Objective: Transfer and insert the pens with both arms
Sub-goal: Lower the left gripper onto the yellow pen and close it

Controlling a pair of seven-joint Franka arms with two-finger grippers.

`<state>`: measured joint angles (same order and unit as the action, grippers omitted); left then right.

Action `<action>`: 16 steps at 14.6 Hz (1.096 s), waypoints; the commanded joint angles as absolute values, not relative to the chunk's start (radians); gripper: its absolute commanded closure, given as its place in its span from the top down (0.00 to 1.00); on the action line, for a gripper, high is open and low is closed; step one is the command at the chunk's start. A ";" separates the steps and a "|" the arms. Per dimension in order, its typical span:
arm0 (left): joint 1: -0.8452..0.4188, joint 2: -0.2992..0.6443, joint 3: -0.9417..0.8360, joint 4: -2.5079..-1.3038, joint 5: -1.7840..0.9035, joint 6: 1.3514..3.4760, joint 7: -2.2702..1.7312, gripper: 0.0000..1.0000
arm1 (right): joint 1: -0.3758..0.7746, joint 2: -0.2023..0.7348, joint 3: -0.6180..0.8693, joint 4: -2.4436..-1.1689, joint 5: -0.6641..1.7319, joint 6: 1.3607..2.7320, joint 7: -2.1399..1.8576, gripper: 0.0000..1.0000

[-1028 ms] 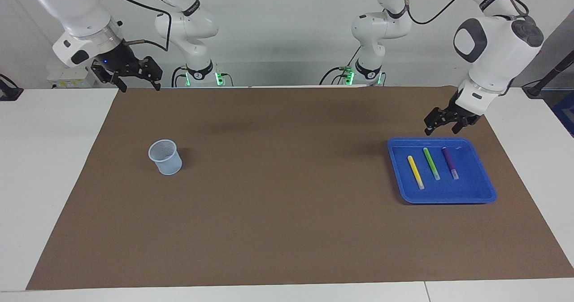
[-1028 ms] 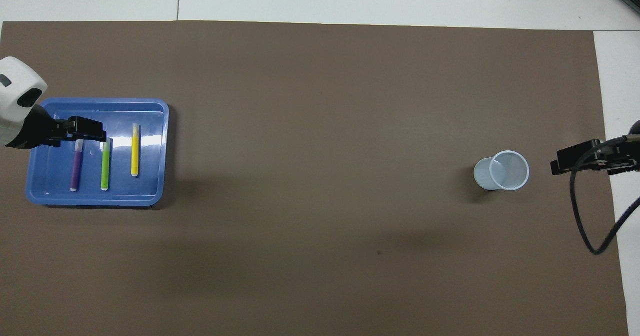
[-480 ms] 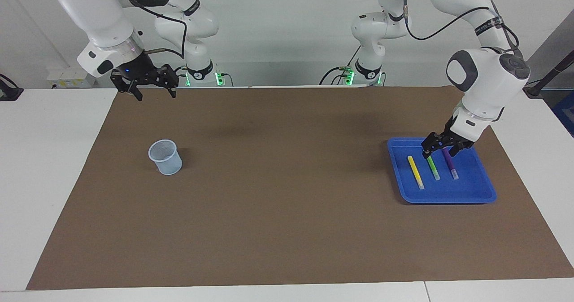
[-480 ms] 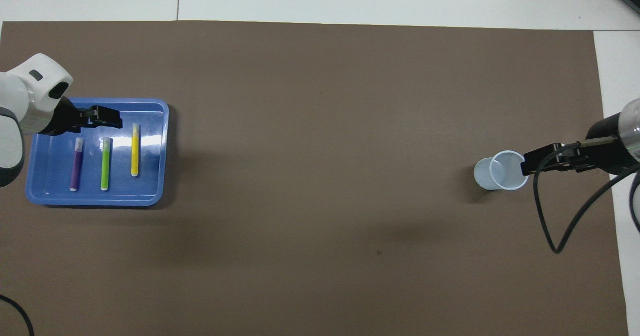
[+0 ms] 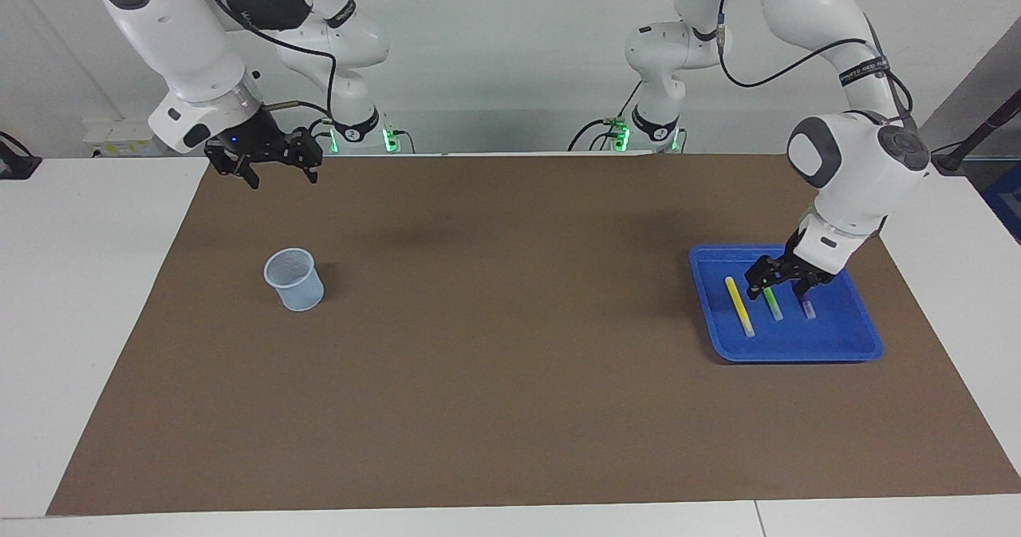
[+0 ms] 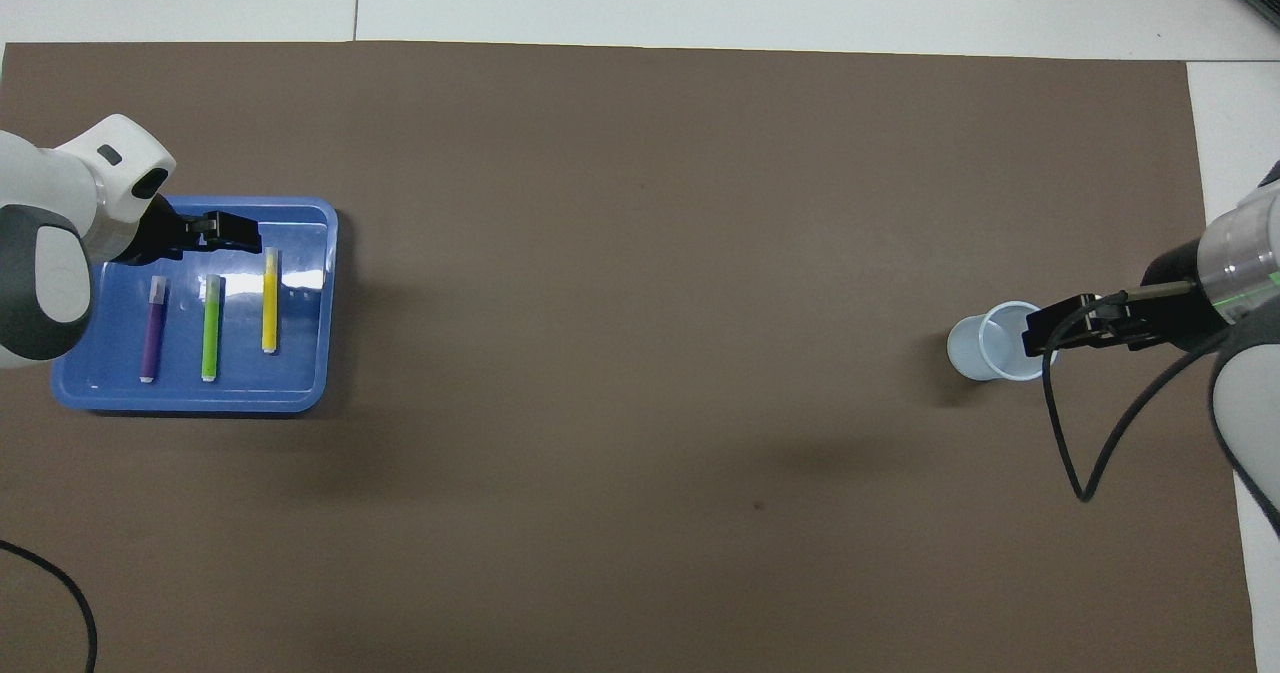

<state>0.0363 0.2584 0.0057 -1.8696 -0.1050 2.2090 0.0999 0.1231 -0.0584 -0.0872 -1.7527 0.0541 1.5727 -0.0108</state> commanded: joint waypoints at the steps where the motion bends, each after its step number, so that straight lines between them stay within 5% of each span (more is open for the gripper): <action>1: 0.048 0.310 0.003 -1.871 -0.123 2.276 0.136 0.97 | 0.138 -0.092 -0.087 -1.813 0.066 1.611 -0.020 1.00; 16: 0.043 0.382 -0.002 -1.881 -0.140 2.390 0.149 0.95 | 0.144 -0.101 -0.087 -1.847 0.067 1.626 -0.017 1.00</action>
<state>0.0465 0.3722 -0.0040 -1.8697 -0.1203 2.3531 0.1265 0.1421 -0.0710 -0.0861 -1.8076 0.0543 1.5966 -0.0108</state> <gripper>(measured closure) 0.000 0.000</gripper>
